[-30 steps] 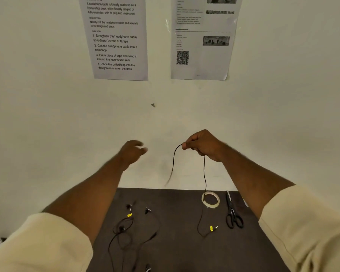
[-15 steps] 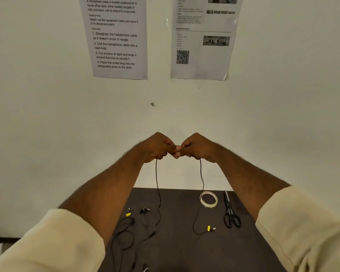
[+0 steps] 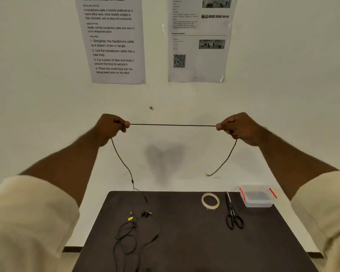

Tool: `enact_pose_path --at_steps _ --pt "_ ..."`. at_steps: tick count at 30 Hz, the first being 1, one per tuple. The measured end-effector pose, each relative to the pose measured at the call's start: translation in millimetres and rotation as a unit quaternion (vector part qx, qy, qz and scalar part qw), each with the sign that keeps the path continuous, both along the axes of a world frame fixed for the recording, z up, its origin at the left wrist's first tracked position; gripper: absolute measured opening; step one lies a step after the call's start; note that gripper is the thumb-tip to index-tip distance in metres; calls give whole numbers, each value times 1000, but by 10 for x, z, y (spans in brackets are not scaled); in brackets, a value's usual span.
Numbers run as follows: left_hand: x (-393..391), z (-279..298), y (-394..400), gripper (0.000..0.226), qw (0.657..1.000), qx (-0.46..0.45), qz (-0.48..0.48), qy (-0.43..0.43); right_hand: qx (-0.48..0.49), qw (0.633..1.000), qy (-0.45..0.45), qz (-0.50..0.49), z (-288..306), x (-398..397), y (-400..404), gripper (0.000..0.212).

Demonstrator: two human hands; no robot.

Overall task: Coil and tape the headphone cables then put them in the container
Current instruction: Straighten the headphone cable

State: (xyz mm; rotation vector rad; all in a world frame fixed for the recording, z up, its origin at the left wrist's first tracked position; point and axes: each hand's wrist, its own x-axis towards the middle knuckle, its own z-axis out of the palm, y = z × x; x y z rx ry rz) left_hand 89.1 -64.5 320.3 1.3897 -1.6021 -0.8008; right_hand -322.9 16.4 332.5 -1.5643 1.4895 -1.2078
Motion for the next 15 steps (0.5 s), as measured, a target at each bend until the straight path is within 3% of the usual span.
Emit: enact_pose_path --at_steps 7,9,11,15 --pt "-78 125 -69 9 995 22 78 -66 -48 999 -10 9 211 259 -135 19" --pt "-223 92 -15 22 992 34 76 -97 -49 999 -10 22 190 347 -161 22" --pt "-527 85 114 34 998 15 11 -57 -42 998 2 41 151 477 -176 25" --pt "-1272 132 438 20 985 44 -162 43 -30 997 31 59 50 726 -183 21"
